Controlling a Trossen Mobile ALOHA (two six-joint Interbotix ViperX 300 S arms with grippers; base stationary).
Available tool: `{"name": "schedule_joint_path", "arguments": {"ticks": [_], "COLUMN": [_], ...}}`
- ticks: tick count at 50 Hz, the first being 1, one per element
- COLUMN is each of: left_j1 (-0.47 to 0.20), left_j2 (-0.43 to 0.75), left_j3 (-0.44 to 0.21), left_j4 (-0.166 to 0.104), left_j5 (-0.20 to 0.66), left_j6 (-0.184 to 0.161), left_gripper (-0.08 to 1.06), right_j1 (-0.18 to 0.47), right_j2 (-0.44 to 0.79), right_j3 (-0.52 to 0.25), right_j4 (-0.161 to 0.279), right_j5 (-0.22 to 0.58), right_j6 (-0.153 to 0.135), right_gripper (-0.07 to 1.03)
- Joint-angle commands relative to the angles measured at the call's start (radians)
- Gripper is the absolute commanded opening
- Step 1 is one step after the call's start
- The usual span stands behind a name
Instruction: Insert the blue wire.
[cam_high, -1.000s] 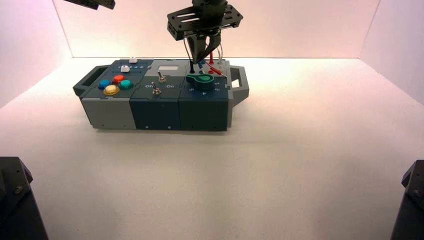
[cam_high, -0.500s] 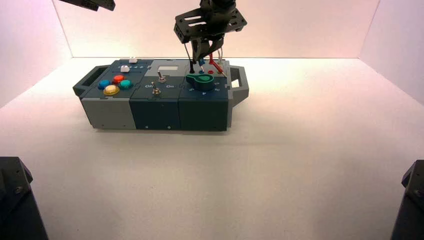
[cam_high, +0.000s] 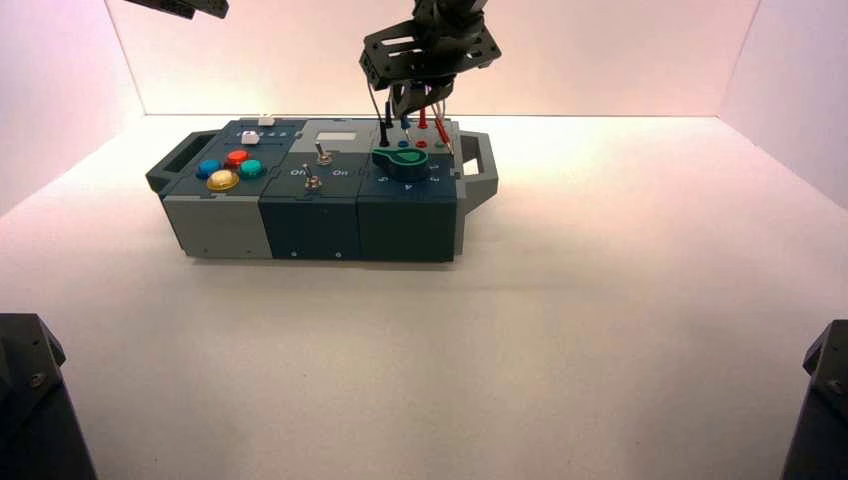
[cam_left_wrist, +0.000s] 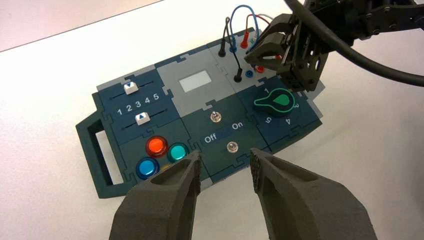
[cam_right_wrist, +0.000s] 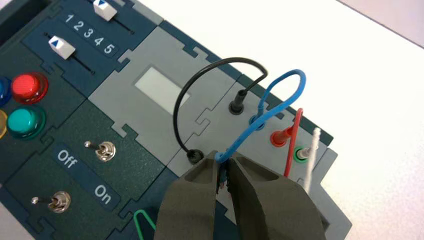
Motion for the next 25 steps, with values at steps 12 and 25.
{"name": "schedule_joint_path", "arguments": {"ticks": [12,25], "left_j1": [-0.002,0.000], "left_j2": [-0.003,-0.003], "left_j3": [-0.011,-0.011], "left_j4": [0.002,0.003], "left_j5": [-0.011,-0.014], "left_j6": [0.008,0.008], "left_gripper": [0.53,0.53], "right_j1": [-0.002,-0.002], "right_j2": [-0.023,-0.018], "right_j3": [-0.017,-0.009], "right_j4": [0.002,0.017], "right_j5": [-0.038,-0.057], "right_j6": [0.002,0.003], "right_gripper": [-0.02,-0.03]}}
